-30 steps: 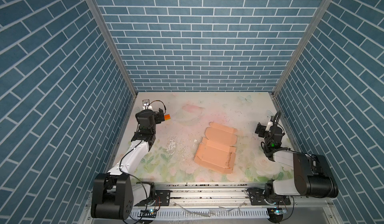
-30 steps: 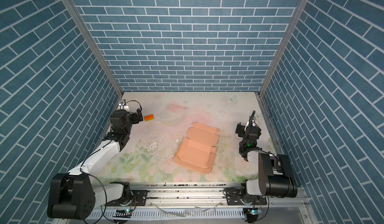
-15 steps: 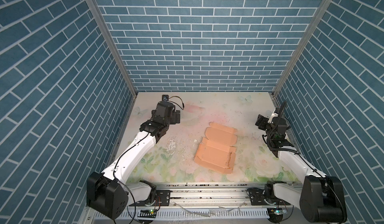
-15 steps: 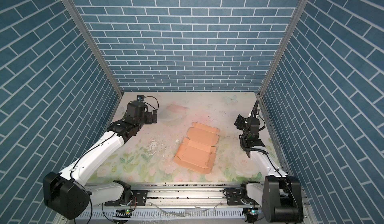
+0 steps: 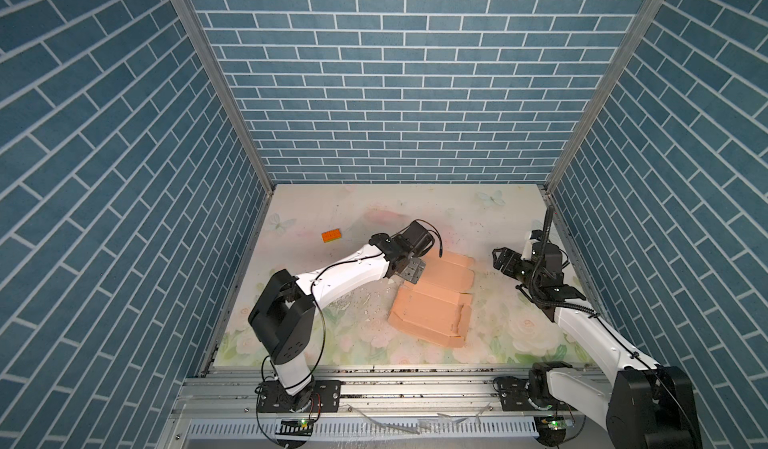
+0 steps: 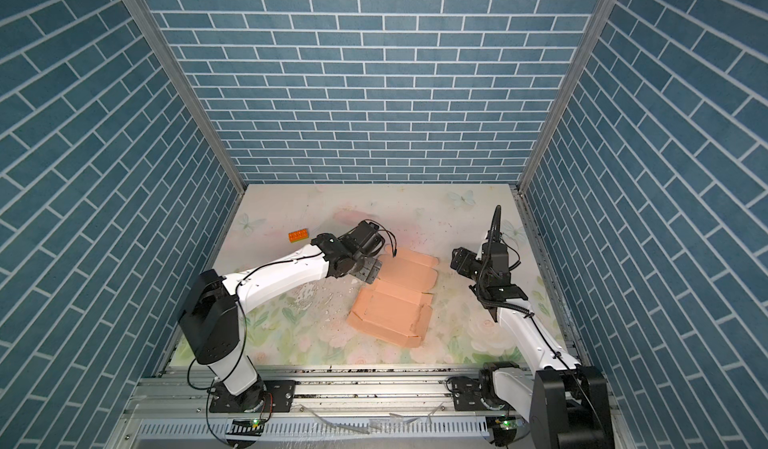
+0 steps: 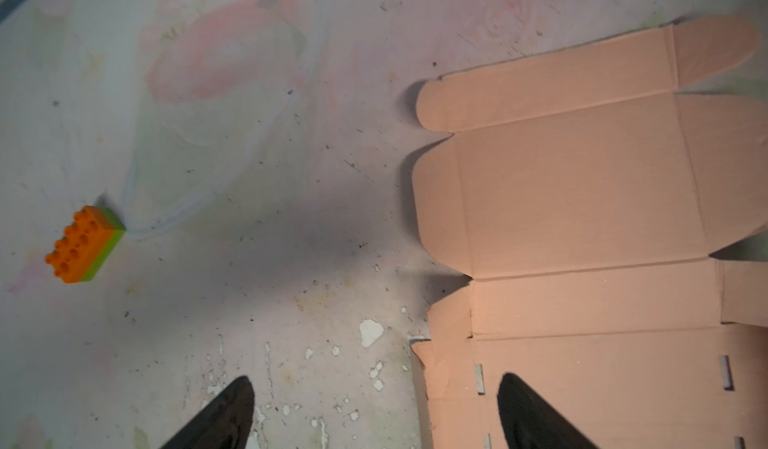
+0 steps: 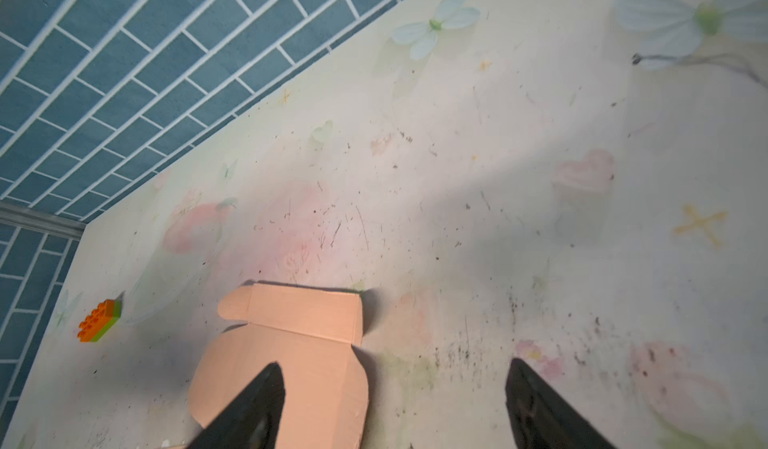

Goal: Fold the paper box

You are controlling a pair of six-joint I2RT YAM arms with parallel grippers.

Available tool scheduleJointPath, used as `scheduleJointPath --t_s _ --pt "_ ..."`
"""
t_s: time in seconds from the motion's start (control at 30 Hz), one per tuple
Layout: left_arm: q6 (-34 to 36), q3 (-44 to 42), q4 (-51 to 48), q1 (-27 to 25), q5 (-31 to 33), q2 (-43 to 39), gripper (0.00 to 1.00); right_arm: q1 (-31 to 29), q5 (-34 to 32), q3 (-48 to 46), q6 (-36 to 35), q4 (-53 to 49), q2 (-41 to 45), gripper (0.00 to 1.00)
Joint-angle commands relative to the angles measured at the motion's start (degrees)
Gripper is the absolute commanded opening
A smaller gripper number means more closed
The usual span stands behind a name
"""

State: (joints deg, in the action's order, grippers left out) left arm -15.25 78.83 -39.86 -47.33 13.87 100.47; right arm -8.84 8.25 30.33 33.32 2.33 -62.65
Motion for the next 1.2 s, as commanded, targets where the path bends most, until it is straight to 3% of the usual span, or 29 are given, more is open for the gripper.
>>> scheduleJointPath --t_s 0.0,0.2,0.33,0.5,0.93,1.17 --pt "-1.9 1.2 -2.3 0.0 -4.3 1.1 0.93 -1.4 4.8 -0.5 3.5 -2.1 -1.9 0.84" --pt "-0.1 3.9 -1.7 2.1 -10.6 5.8 0.91 -4.4 5.4 1.0 5.7 -2.5 -6.2 0.79" --pt "-1.1 3.1 2.0 5.0 -16.6 5.9 0.87 -6.1 7.0 2.8 6.8 -2.4 -9.8 0.69" --pt "-2.6 1.8 6.9 7.2 -21.7 6.4 0.87 -7.4 8.6 3.6 8.4 -1.5 -13.0 0.63" --pt "-2.8 8.0 10.0 9.7 -24.7 12.4 0.84 -8.3 7.7 5.1 8.8 1.4 -19.4 0.47" --pt "-2.9 9.4 8.0 10.4 -24.3 13.8 0.82 -8.5 7.5 3.3 10.3 4.2 -20.3 0.46"
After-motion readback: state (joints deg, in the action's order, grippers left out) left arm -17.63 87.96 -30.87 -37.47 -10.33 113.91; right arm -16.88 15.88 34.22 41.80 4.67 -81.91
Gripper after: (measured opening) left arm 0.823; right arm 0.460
